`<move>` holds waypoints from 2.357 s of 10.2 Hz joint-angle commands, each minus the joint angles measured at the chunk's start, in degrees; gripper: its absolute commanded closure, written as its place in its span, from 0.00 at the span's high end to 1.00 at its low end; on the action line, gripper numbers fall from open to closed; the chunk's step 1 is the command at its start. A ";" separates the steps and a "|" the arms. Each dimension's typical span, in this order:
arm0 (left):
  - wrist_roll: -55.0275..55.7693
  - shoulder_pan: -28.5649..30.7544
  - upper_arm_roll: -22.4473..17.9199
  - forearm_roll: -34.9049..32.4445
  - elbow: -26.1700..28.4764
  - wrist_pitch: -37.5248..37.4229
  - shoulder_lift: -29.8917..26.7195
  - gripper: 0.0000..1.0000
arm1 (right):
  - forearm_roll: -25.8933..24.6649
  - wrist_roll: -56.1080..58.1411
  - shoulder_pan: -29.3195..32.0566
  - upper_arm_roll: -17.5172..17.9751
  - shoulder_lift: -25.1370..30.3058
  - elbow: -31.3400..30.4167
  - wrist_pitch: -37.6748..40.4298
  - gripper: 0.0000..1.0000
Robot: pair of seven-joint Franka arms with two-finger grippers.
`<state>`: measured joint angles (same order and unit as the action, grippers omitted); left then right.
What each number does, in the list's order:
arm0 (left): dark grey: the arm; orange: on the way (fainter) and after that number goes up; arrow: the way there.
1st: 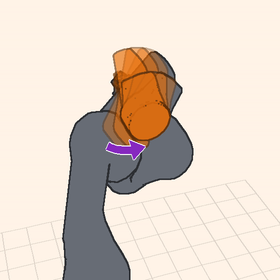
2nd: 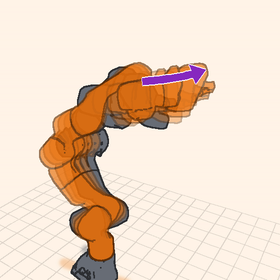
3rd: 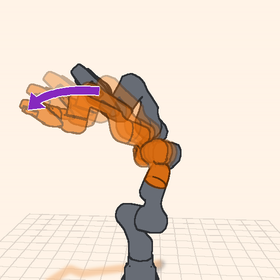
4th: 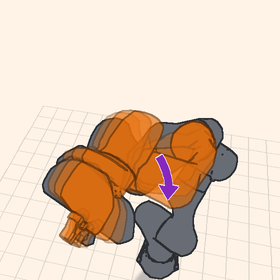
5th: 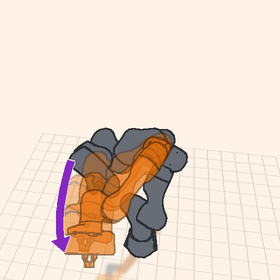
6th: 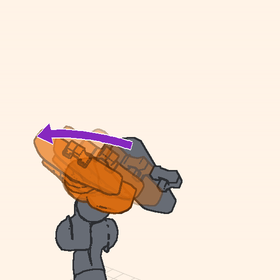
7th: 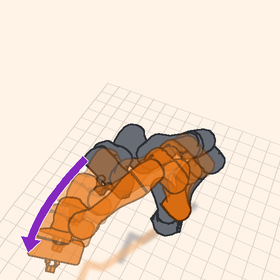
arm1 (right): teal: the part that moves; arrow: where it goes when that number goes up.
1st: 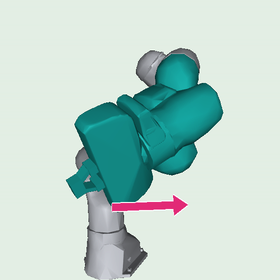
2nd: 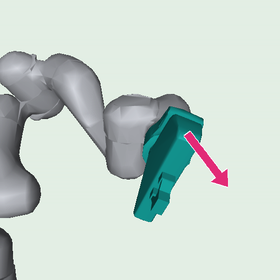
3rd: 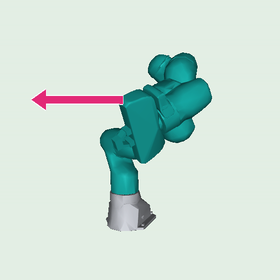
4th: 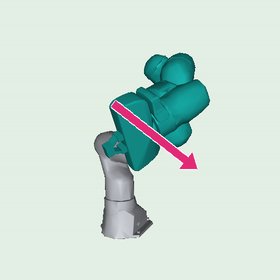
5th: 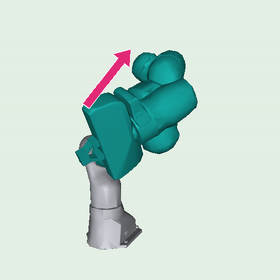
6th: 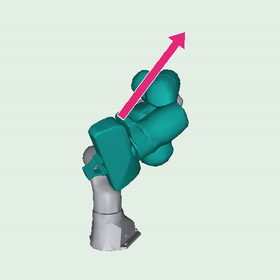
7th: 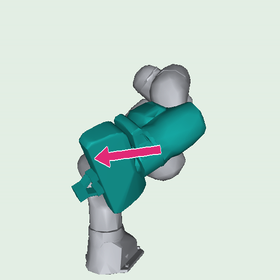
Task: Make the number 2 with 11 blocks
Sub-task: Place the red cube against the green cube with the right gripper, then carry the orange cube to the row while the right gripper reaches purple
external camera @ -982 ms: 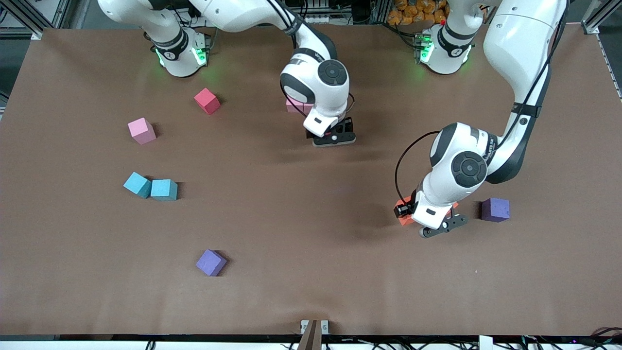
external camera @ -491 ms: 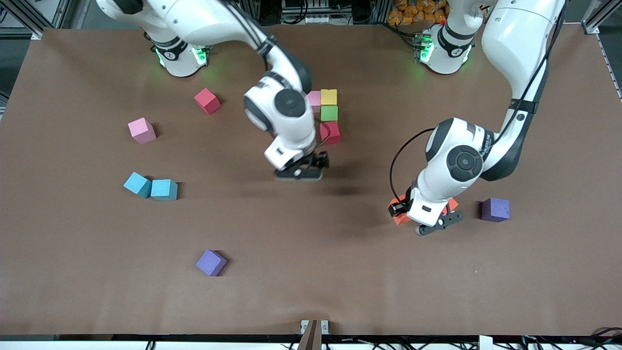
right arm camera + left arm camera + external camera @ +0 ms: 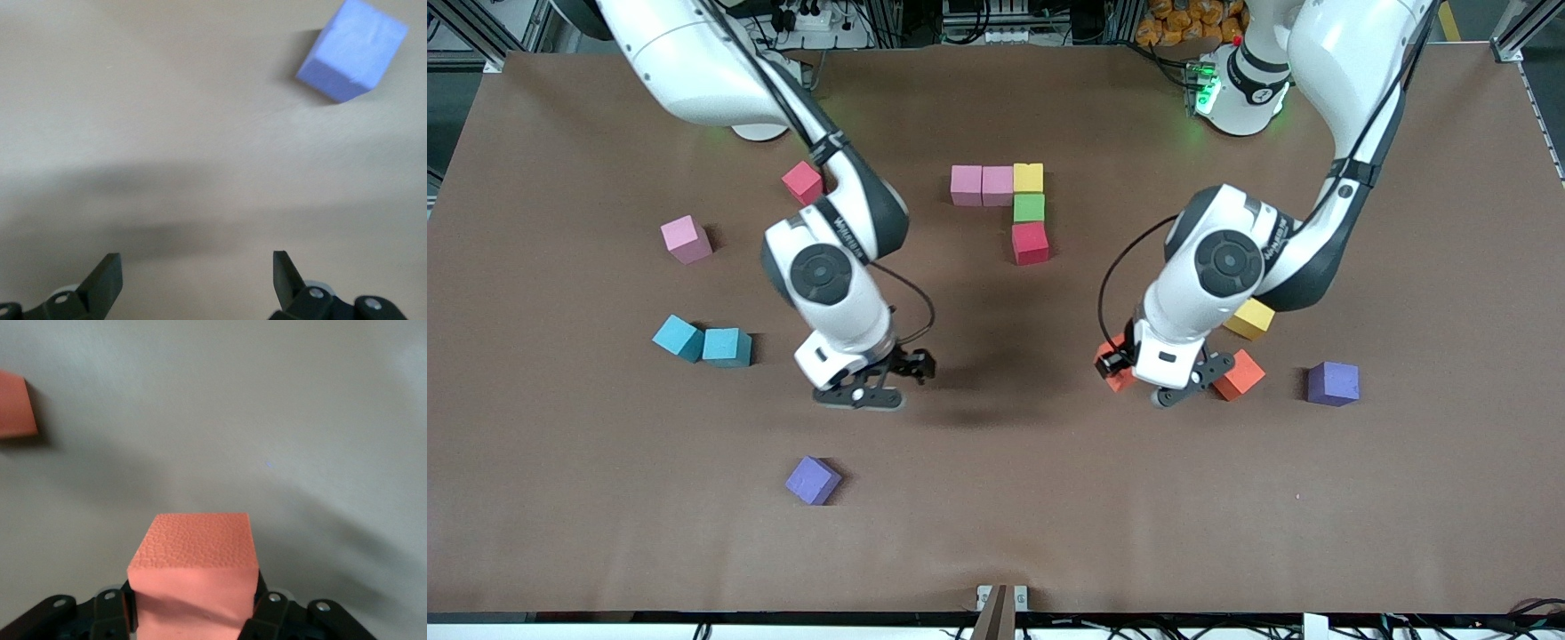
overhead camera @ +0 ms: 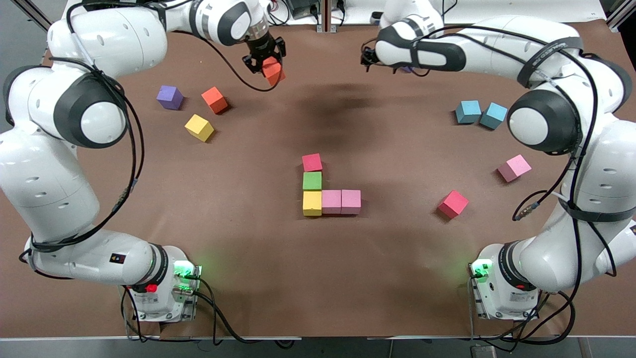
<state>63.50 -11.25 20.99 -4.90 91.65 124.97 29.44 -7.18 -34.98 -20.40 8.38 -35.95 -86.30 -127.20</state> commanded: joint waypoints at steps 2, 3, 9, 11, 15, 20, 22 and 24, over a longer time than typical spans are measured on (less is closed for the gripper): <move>10.91 -4.82 1.15 -0.64 -1.65 -1.83 -0.52 0.23 | -1.00 3.77 2.72 0.85 0.26 -0.45 0.37 1.00; 15.47 -6.75 1.15 -1.16 -1.65 -1.92 -0.52 0.23 | -1.00 4.48 3.52 0.93 0.17 -0.36 0.29 1.00; 43.41 -19.30 -1.02 -0.64 -3.22 -2.36 0.35 0.20 | -0.91 6.76 4.93 0.94 -0.09 -0.36 0.29 1.00; 51.77 -23.37 -4.20 1.89 -3.23 -2.36 0.44 0.20 | -0.47 6.51 5.28 0.94 0.00 -0.10 0.37 1.00; 58.84 -36.97 -18.14 14.54 -1.30 -1.57 0.18 0.20 | -0.38 6.16 8.62 0.94 0.00 -0.09 0.46 1.00; 59.02 -52.01 -31.69 26.33 7.38 10.00 0.18 0.20 | 0.50 6.42 16.17 0.94 -0.79 0.87 2.31 1.00; 59.02 -55.01 -34.00 28.27 11.34 12.04 -0.69 0.20 | 0.32 5.81 16.88 0.94 -2.45 3.06 2.40 1.00; 58.93 -58.00 -36.36 32.38 15.56 15.99 -0.70 0.20 | 0.24 3.44 16.45 0.94 -5.96 6.92 2.31 1.00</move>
<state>121.88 -66.44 -12.72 24.22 102.88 137.94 30.38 -6.99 -29.56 -3.89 8.52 -37.90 -84.41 -125.67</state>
